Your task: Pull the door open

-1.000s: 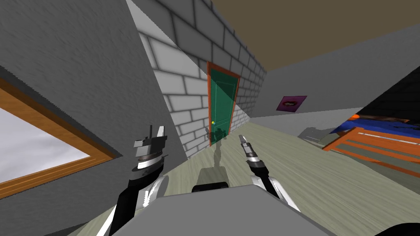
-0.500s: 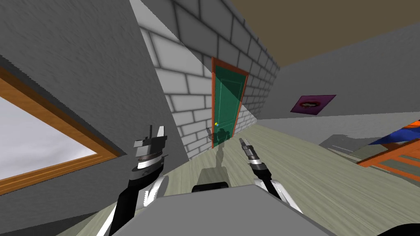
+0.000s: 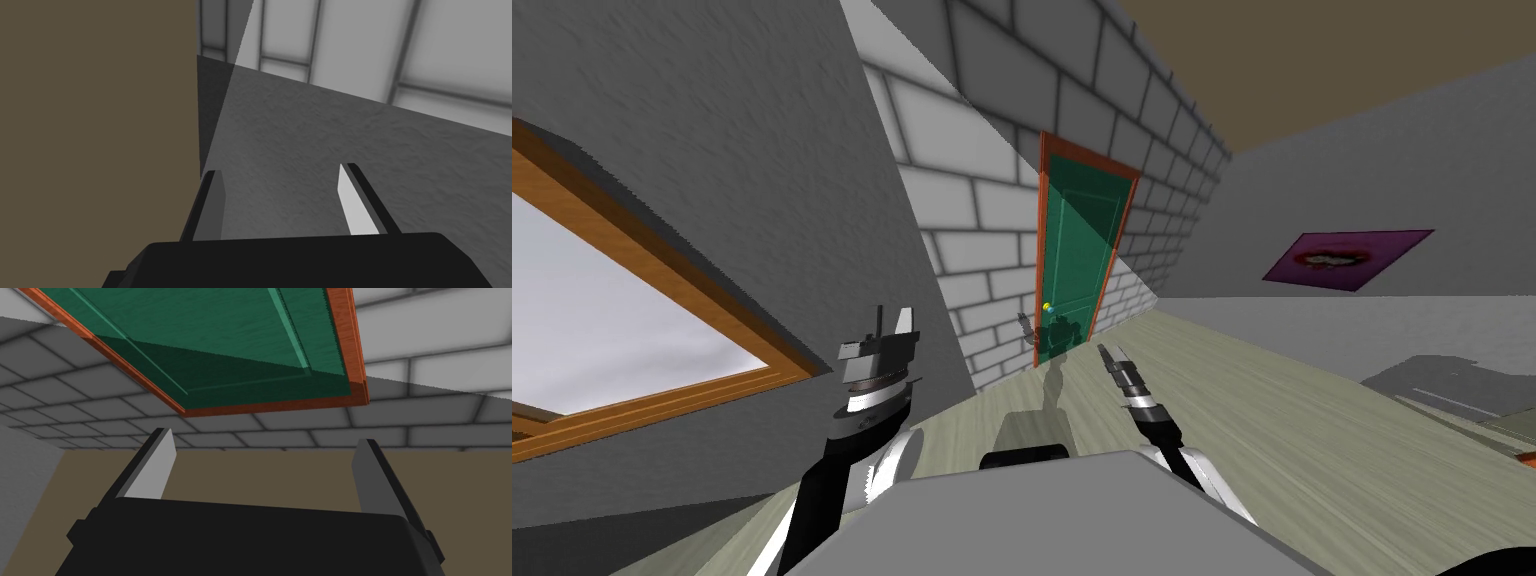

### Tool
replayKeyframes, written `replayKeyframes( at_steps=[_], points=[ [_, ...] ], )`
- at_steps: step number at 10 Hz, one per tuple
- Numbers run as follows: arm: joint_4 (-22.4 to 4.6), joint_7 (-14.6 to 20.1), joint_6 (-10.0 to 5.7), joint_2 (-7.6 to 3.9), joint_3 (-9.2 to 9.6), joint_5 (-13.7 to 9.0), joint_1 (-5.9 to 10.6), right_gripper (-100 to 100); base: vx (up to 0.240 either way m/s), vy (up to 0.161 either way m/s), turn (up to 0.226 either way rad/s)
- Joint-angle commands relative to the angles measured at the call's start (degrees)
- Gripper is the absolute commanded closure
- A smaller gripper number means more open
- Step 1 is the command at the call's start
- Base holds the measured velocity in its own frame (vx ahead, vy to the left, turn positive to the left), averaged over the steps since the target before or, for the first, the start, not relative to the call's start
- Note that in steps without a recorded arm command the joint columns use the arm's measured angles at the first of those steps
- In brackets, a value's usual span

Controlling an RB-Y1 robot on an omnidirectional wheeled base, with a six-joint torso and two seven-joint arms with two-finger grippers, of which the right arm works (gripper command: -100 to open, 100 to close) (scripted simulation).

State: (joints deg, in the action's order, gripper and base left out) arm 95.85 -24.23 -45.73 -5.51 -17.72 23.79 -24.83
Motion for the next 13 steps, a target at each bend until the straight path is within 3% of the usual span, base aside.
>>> replayKeyframes(
  at_steps=[1,6,13],
  points=[
    [-1.62,-1.38,-1.16,-0.05,-1.15,1.04,-0.05,-100,0.106,-0.050,0.095],
    [-7.59,-5.74,-4.28,0.10,-4.97,4.63,0.73,-100,0.122,-0.032,0.147],
    [-17.13,-12.72,-9.27,1.14,-11.07,10.36,1.98,-100,0.123,-0.063,0.158]
  ],
)
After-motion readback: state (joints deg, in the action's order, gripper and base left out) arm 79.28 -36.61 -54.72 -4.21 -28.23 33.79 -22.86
